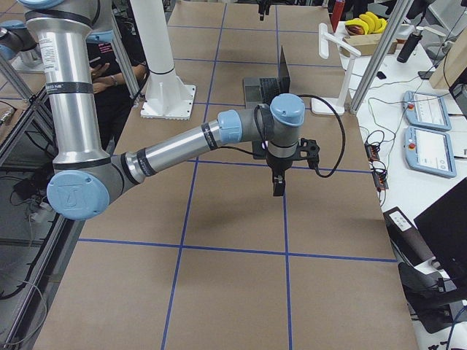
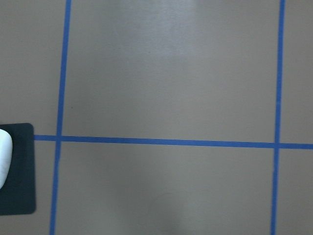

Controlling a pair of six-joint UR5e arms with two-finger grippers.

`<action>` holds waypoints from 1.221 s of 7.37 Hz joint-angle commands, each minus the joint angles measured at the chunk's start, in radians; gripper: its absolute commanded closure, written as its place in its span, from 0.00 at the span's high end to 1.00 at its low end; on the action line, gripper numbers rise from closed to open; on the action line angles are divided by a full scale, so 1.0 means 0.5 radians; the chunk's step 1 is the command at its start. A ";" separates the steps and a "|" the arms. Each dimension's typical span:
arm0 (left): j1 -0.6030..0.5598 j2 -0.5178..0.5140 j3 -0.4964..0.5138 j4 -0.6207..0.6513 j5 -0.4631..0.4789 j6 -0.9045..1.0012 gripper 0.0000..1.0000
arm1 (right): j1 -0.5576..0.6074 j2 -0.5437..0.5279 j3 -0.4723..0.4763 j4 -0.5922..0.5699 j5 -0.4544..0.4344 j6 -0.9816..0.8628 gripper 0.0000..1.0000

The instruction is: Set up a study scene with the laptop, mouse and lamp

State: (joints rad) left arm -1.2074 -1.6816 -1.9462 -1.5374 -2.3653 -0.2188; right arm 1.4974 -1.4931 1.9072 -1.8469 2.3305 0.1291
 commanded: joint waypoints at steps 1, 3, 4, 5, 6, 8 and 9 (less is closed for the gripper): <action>-0.330 0.074 0.301 0.007 -0.040 0.463 1.00 | 0.030 -0.112 0.082 0.000 -0.001 -0.022 1.00; -0.518 0.129 0.465 -0.011 -0.098 0.539 1.00 | 0.027 -0.143 0.076 0.000 -0.019 -0.025 1.00; -0.536 0.157 0.484 -0.008 -0.114 0.563 1.00 | 0.027 -0.164 0.061 0.003 -0.019 -0.022 1.00; -0.537 0.206 0.499 -0.018 -0.117 0.575 1.00 | 0.027 -0.168 0.060 0.003 -0.019 -0.022 1.00; -0.540 0.209 0.508 -0.015 -0.114 0.606 1.00 | 0.018 -0.165 0.057 0.003 -0.016 -0.022 1.00; -0.552 0.228 0.505 -0.018 -0.117 0.606 1.00 | -0.022 -0.140 0.057 0.003 -0.019 -0.022 1.00; -0.564 0.234 0.502 -0.018 -0.117 0.606 1.00 | -0.031 -0.137 0.057 0.003 -0.019 -0.022 1.00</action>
State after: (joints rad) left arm -1.4828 -1.5708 -1.6938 -1.5457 -2.4235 0.0835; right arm 1.4903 -1.5654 1.9360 -1.8454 2.3214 0.1181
